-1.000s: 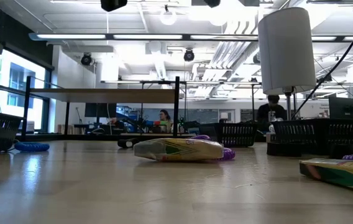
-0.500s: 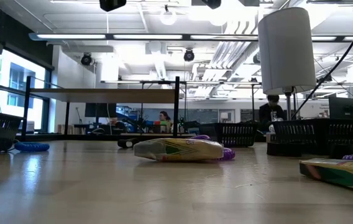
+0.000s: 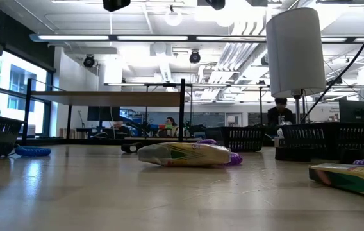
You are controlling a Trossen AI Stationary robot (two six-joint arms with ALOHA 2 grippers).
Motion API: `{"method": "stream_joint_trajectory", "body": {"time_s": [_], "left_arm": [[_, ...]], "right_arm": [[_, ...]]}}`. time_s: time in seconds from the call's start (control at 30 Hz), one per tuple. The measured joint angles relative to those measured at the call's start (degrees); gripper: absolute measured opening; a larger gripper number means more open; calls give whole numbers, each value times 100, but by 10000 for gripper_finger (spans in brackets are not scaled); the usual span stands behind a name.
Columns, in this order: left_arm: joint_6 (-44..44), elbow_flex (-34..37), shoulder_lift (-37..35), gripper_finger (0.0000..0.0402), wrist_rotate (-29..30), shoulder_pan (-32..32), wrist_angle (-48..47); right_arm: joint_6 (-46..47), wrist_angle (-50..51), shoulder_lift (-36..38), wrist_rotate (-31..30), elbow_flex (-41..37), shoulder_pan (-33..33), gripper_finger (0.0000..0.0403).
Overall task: Pick & Place Office Desk Supplies
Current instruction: Put the black rubberband into the bottom right black bin
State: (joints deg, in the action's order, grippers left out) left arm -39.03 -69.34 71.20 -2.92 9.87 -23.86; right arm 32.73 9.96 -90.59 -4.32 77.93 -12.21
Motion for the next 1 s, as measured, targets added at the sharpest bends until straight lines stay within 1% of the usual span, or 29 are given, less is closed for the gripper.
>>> {"method": "stream_joint_trajectory", "body": {"time_s": [0.03,0.1,0.3,0.4,0.57,0.7,0.77,0.83,0.9,0.97,1.0], "left_arm": [[0,0,0,0,0,0,0],[2,0,0,0,0,0,4],[4,0,0,1,-2,0,13],[87,0,0,9,-2,11,39],[177,0,0,45,57,85,123],[231,0,0,87,323,83,133],[311,0,0,105,455,83,135],[347,0,0,120,476,83,131],[348,0,0,127,476,83,130],[348,0,0,130,474,83,127],[348,0,2,130,474,83,125]], "right_arm": [[-73,11,0,0,0,0,24],[-148,12,2,0,0,0,9],[-148,15,1,38,0,0,4],[-148,22,2,44,0,-2,4],[-151,123,2,186,0,-7,4],[-122,384,2,216,0,-17,4],[-103,522,2,380,0,-19,4],[53,821,4,524,2,-49,4],[329,1380,4,584,2,-72,4],[676,2218,22,568,2,-111,4],[937,2790,58,476,2,-140,4]]}}
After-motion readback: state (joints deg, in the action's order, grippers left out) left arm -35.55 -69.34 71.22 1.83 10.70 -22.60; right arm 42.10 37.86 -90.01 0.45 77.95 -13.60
